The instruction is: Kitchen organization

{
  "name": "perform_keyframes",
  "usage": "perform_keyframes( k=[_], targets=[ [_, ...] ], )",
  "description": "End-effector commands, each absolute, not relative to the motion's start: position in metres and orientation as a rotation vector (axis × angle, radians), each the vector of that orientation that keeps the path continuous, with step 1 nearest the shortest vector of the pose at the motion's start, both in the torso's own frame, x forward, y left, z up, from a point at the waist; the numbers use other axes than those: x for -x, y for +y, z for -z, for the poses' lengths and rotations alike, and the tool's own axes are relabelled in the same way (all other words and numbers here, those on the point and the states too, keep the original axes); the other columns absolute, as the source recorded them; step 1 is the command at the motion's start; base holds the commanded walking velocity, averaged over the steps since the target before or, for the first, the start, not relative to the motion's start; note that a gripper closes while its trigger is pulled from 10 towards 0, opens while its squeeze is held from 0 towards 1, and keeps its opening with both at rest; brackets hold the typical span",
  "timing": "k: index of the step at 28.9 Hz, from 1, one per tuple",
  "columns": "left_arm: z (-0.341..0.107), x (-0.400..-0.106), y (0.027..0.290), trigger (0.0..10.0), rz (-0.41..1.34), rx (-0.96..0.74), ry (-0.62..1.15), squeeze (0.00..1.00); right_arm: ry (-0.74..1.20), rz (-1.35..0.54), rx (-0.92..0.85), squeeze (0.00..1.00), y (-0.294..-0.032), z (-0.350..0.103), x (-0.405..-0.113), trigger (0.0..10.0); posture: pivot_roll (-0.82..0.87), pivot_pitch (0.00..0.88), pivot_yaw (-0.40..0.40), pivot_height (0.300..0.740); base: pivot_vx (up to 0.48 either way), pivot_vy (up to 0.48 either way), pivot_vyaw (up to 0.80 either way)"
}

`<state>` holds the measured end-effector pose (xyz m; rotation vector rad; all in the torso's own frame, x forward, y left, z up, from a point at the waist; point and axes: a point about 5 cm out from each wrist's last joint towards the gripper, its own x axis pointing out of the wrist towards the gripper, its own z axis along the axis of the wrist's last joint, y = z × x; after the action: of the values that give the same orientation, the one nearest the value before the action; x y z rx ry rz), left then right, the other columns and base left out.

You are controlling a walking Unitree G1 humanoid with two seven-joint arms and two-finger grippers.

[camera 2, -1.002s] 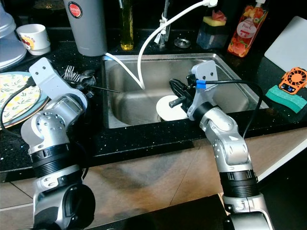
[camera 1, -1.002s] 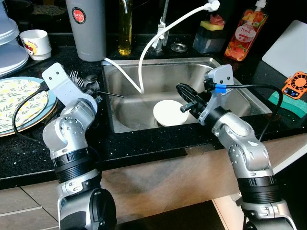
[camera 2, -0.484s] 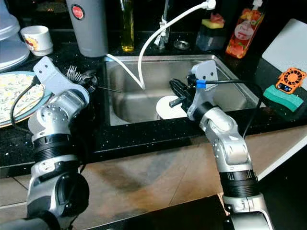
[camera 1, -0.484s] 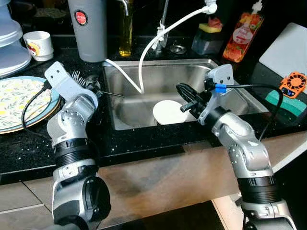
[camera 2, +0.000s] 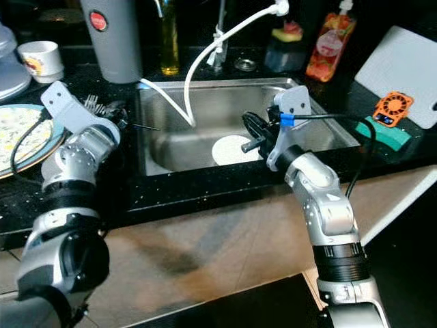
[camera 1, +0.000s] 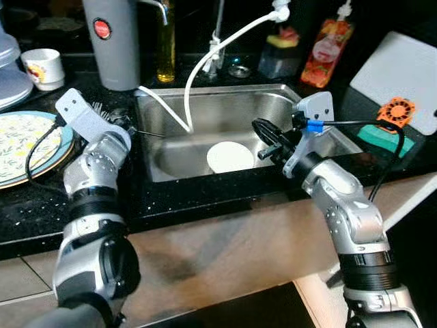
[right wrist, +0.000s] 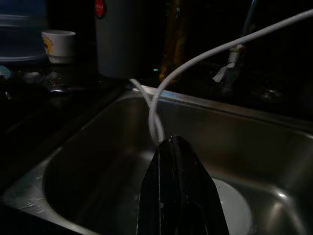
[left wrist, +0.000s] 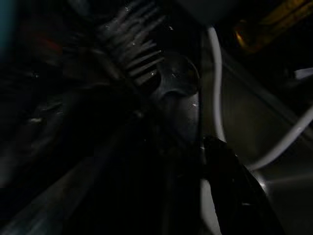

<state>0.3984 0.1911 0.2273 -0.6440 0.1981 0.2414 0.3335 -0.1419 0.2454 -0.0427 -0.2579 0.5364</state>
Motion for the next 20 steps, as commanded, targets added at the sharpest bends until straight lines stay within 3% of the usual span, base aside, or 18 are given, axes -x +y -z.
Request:
perform_keyframes(
  k=[1,2,3,4,5,6,10,14,20],
  targets=[
    [-0.227,-0.397,0.193,10.0,-0.248,0.509,0.182,0.00,-0.252,-0.526,0.040,0.00,-0.144,-0.245,-0.333,10.0,0.10,0.067,-0.053,0.740,0.000,0.000,0.00],
    [-0.232,-0.397,0.193,10.0,-0.245,0.438,0.154,0.00,-0.252,-0.525,0.039,0.00,-0.145,-0.245,-0.332,10.0,0.10,0.067,-0.053,0.740,0.000,0.000,0.00],
    [-0.242,-0.395,0.194,10.0,-0.256,0.251,0.082,0.00,-0.249,-0.523,0.037,0.00,-0.145,-0.244,-0.332,10.0,0.10,0.075,-0.048,0.740,0.000,0.000,0.00],
    [-0.242,-0.395,0.194,10.0,-0.256,0.251,0.082,0.00,-0.249,-0.523,0.037,0.00,-0.145,-0.244,-0.332,10.0,0.10,0.075,-0.048,0.740,0.000,0.000,0.00],
    [-0.257,-0.390,0.189,10.0,-0.242,0.052,-0.009,0.00,-0.246,-0.522,0.034,0.00,-0.144,-0.243,-0.331,10.0,0.10,0.076,-0.048,0.740,0.000,0.000,0.00],
    [-0.263,-0.388,0.186,10.0,-0.231,-0.023,-0.048,0.00,-0.245,-0.522,0.033,0.00,-0.144,-0.242,-0.330,10.0,0.11,0.081,-0.048,0.740,0.000,0.000,0.00],
    [-0.272,-0.383,0.183,10.0,-0.227,-0.112,-0.102,0.00,-0.244,-0.524,0.031,0.00,-0.144,-0.242,-0.330,10.0,0.11,0.082,-0.047,0.740,0.000,0.000,0.00],
    [-0.296,-0.364,0.177,10.0,-0.208,-0.368,-0.274,0.00,-0.244,-0.531,0.024,0.00,-0.142,-0.241,-0.329,10.0,0.11,0.084,-0.044,0.740,0.000,0.000,0.00],
    [-0.307,-0.351,0.167,10.0,-0.100,-0.444,-0.389,0.00,-0.244,-0.534,0.012,0.00,-0.139,-0.240,-0.329,10.0,0.11,0.084,-0.044,0.740,0.000,0.000,0.00]
  ],
)
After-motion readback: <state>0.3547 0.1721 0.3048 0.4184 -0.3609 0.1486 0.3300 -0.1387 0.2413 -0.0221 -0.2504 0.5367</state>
